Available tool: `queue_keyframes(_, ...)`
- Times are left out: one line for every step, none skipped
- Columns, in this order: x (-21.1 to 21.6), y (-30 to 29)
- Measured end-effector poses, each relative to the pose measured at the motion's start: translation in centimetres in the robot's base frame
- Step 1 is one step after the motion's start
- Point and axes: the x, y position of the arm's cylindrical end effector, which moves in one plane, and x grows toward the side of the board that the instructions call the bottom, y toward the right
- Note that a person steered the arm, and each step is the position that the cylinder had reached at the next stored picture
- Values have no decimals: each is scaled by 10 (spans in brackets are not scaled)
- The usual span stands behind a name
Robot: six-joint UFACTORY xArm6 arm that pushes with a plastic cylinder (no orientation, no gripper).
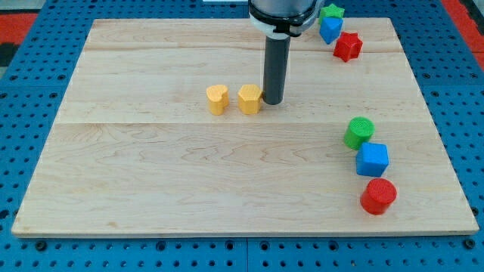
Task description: Push the red star to the yellow hexagon
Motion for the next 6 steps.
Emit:
queue_keyframes(0, -25)
queue_keyframes(-10, 21)
queue_keyframes(-35, 113)
queue_keyframes(-78, 190)
queue_keyframes(-130, 238)
queue_keyframes(-147, 228)
